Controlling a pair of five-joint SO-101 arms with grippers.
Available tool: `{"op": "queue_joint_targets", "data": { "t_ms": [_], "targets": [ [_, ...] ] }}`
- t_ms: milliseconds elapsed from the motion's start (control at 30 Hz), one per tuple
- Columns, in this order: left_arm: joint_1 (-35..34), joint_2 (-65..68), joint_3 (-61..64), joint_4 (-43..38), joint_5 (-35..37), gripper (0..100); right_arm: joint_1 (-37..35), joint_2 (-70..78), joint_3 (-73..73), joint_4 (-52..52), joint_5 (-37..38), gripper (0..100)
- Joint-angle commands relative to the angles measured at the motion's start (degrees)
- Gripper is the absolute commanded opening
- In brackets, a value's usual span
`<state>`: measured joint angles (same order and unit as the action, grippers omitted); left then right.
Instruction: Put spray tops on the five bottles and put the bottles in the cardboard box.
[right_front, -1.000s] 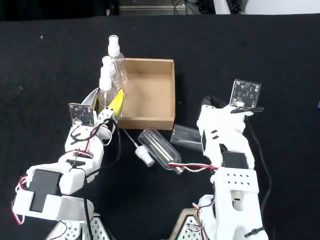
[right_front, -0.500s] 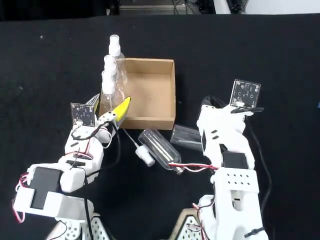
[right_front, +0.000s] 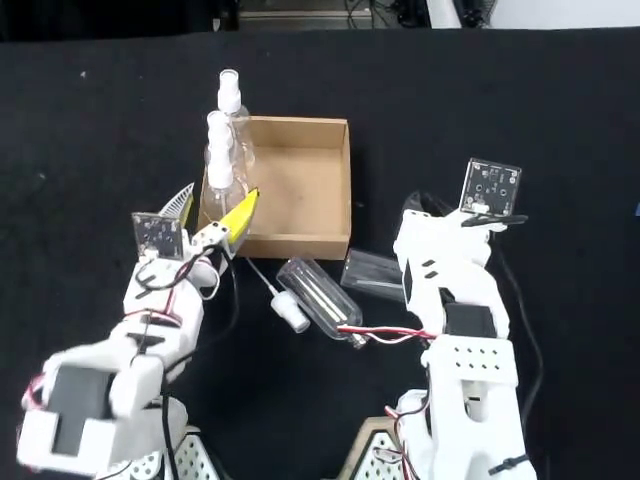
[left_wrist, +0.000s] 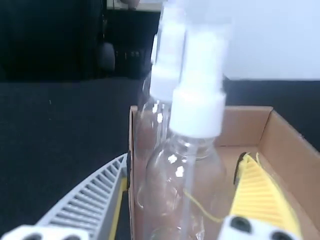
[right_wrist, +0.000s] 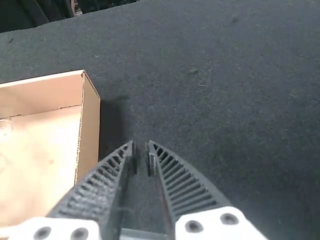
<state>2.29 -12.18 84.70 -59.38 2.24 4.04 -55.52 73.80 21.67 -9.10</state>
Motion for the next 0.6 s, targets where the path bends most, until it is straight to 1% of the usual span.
{"op": "queue_joint_targets", "data": {
  "t_ms": [0,167,367,567],
  "targets": [
    [-0.31,-12.22,2.33,8.44,0.26,32,1.23,-0.75,-0.48,-1.67,0.53,2.9],
    [-0.22,-26.46,2.33,29.10,0.53,33,1.23,-0.75,-0.48,-1.67,0.53,2.9],
    [-0.40,-48.18,2.33,52.57,0.26,33,1.23,-0.75,-0.40,-1.67,0.53,2.9],
    [-0.13,-66.81,2.33,72.26,0.53,32,1.14,-0.75,-0.22,-1.67,0.53,2.9]
  ]
}}
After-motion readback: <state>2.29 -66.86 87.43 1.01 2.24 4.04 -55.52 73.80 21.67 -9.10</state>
